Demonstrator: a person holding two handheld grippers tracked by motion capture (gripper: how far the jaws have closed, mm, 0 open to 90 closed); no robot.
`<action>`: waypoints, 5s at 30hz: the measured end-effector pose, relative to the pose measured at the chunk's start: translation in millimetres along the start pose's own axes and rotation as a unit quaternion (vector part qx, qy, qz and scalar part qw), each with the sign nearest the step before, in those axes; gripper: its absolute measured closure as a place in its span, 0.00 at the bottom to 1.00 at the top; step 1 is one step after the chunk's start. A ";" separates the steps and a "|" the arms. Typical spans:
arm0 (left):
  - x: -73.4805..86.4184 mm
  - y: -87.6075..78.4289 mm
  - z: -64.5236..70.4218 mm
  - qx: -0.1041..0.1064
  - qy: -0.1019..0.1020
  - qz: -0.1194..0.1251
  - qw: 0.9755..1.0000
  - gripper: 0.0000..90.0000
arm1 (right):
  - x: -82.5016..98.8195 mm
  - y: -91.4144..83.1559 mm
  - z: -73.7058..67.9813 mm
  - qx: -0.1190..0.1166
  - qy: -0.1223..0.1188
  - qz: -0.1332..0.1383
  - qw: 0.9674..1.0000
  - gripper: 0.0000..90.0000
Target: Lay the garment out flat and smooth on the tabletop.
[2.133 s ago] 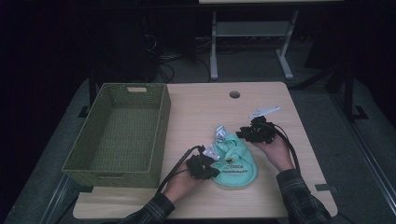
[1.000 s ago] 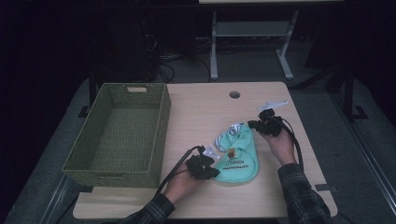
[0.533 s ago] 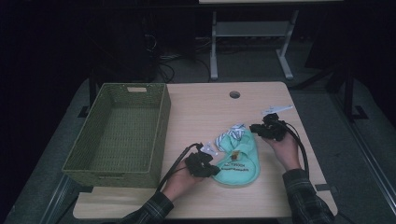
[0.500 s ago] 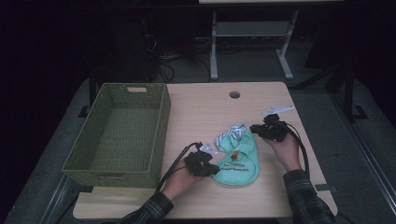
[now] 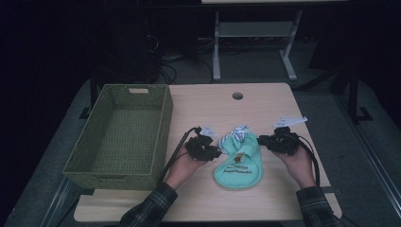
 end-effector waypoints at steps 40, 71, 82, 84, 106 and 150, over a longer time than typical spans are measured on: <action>-11.3 51.9 -22.1 -0.026 -0.003 -0.050 0.998 0.91 | 63.9 6.3 -22.7 0.012 -0.028 -0.070 0.997 0.95; -8.0 8.7 -49.0 -0.085 -0.047 -0.019 0.995 0.77 | 63.8 -12.9 -8.3 0.006 -0.013 -0.044 0.999 0.81; -3.1 -0.3 -10.9 -0.016 -0.025 -0.013 0.999 0.99 | 44.6 -9.0 -9.3 -0.012 -0.019 -0.030 0.999 0.94; 1.1 -0.2 -5.4 -0.005 -0.027 -0.011 1.000 0.99 | 39.6 -7.7 -8.8 -0.025 -0.013 -0.019 0.999 0.99; 20.3 10.1 34.0 0.031 0.009 -0.041 0.999 0.99 | -29.0 48.9 -4.2 -0.017 -0.020 -0.023 0.999 0.87; 29.2 10.8 31.3 0.040 0.013 -0.071 0.997 0.99 | -38.7 93.4 26.9 0.020 0.003 -0.047 0.999 0.96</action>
Point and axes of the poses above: each handheld gripper's, and its own axes: y roughly forward along the jaws, x roughly out of its underside, z roughly to its right, the point moved 3 cm from there along y, roughly forward along the jaws, and after that the axes turned 12 degrees about y, right-handed, at the moved point
